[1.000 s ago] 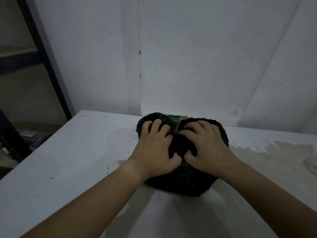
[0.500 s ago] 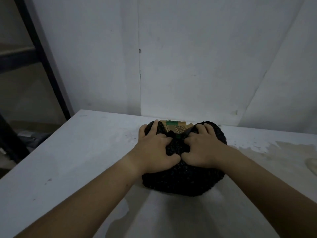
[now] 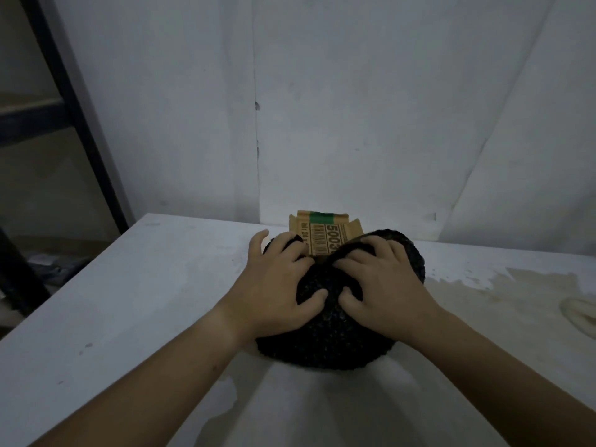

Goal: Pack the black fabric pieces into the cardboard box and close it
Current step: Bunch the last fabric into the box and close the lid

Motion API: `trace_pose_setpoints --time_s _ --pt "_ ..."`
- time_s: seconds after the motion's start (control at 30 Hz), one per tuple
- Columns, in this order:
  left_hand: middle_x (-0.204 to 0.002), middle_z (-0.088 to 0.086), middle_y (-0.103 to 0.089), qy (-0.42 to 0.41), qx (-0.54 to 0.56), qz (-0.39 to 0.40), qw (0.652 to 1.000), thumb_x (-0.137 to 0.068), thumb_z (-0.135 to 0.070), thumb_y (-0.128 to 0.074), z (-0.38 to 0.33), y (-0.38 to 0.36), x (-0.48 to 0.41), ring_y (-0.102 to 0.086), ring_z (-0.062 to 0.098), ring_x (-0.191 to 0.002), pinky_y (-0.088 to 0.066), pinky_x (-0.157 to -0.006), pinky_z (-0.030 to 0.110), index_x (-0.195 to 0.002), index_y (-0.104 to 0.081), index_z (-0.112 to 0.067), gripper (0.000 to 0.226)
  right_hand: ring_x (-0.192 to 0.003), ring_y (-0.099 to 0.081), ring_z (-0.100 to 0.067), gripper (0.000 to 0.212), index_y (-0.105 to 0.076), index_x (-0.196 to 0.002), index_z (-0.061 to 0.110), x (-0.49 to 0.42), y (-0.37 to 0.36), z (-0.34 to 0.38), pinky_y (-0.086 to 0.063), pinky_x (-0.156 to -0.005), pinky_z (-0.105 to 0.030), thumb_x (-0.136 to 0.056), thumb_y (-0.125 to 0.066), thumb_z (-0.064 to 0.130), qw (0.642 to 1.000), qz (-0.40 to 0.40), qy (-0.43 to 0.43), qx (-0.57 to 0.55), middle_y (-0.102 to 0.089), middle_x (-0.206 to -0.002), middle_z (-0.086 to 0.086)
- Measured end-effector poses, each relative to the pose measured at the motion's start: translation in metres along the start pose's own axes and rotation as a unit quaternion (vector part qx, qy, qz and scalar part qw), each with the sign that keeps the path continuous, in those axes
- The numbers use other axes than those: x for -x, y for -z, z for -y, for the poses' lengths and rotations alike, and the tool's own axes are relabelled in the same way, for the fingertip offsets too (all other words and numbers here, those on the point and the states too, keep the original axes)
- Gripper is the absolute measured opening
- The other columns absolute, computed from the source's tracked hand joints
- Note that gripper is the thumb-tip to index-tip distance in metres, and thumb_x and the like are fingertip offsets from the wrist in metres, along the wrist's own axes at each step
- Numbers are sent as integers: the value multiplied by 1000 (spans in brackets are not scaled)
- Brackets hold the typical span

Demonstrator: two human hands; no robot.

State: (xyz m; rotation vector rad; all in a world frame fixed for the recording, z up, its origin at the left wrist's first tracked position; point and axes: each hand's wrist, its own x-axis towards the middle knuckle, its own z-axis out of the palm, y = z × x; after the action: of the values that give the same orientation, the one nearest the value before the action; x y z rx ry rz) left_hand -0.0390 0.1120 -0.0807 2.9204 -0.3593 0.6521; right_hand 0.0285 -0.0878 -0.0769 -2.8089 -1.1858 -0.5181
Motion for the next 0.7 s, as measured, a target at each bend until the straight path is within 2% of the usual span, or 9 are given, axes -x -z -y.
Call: trace_pose_setpoints --time_s 0.1,0.17,0.27,0.33,0.4,0.6,0.7 --pt "-106 -16 -62 9 -17 33 999 -87 -67 -32 2 1 -2 -29 17 -142 6 -118 52 -109 -69 -28 59 -125 -40 -28 53 -66 -111 23 -3 -2 -1 -21 -102 -38 -78 -35 51 999 38 -15 21 -66 -105 8" --pt "-99 -14 -63 15 -23 65 998 -85 -70 -28 0 -1 -5 -27 20 -142 8 -118 53 -102 -70 -26 63 -119 -43 -28 54 -62 -116 21 -6 0 1 -26 -101 -39 -75 -41 48 999 23 -9 22 -61 -110 3" --pt "-96 -9 -57 34 -12 116 993 -79 -76 -23 -4 -4 -16 -31 20 -133 6 -118 55 -95 -73 -25 74 -118 -44 -27 61 -57 -127 20 -10 6 2 -29 -101 -40 -71 -50 41 1000 7 14 0 -53 -124 -1" --pt "-94 -10 -49 45 7 142 989 -74 -77 -21 -4 -5 -23 -31 22 -130 4 -117 55 -91 -74 -26 75 -124 -41 -26 64 -54 -134 22 -12 7 3 -26 -105 -39 -72 -48 38 999 30 41 7 -51 -134 2" --pt "-91 -10 -43 50 15 153 987 -72 -78 -21 -3 -6 -25 -32 23 -128 4 -117 55 -87 -73 -26 75 -126 -40 -25 64 -54 -134 23 -13 7 2 -25 -106 -39 -73 -45 39 997 49 51 19 -52 -134 5" --pt "-95 -8 -49 43 14 124 991 -76 -77 -23 -2 -12 -18 -33 19 -126 2 -118 53 -87 -71 -23 73 -108 -43 -26 60 -69 -111 20 -18 6 2 -27 -98 -39 -70 -35 49 995 63 42 67 -59 -113 4" --pt "-97 -9 -51 39 8 104 994 -76 -76 -25 -3 -13 -16 -32 17 -125 0 -117 52 -87 -71 -24 70 -109 -43 -26 54 -71 -100 18 -16 6 3 -28 -99 -40 -73 -34 47 994 65 45 74 -58 -113 2"
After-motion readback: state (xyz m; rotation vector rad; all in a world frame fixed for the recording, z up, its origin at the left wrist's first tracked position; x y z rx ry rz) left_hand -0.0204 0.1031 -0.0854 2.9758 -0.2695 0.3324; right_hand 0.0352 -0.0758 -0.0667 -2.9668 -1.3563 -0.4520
